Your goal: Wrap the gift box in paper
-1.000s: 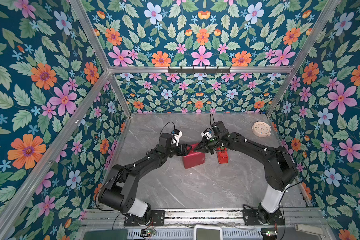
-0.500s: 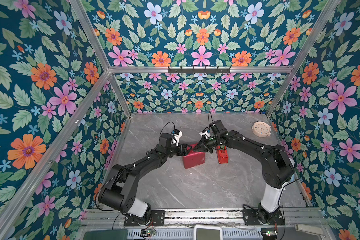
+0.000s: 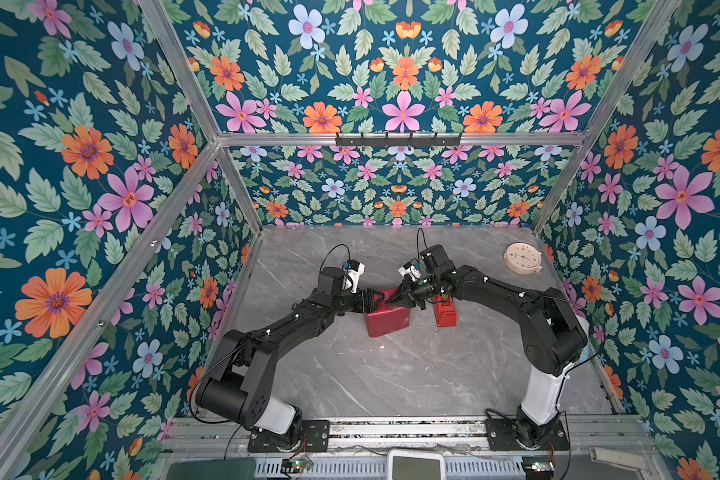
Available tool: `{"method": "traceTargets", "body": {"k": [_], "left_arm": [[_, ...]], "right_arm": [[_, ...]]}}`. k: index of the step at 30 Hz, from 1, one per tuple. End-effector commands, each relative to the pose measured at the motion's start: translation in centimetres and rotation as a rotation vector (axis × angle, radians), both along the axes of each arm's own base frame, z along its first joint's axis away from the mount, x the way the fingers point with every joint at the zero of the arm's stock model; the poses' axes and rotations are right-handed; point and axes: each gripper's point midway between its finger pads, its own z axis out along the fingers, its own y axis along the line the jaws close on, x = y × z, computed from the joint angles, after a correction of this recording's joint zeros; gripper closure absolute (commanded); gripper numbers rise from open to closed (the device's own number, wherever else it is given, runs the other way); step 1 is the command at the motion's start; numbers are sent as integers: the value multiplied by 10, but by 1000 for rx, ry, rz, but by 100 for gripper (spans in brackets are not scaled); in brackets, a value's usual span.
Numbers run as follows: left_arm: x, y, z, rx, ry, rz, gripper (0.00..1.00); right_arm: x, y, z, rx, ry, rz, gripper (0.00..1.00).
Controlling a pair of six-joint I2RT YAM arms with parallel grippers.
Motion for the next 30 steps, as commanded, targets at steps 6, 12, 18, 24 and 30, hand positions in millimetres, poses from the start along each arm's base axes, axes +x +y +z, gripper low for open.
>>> {"method": "traceTargets", "body": {"k": [6, 12, 18, 24, 30], "left_arm": [[-1, 5, 3, -25, 15, 53, 18], [3, 10, 25, -57, -56, 97, 15], [1, 4, 45, -119, -101, 69, 13], [5, -10, 32, -105, -49, 21, 8], [4, -19, 12, -61, 1, -18, 7]], "right_arm": [[-9, -15, -37, -121, 65, -30, 100], [-10, -16, -37, -127, 63, -35, 100], [-9, -17, -38, -132, 62, -36, 100], [-9, -16, -37, -132, 63, -35, 100], [-7, -16, -36, -133, 57, -34, 100]]}}
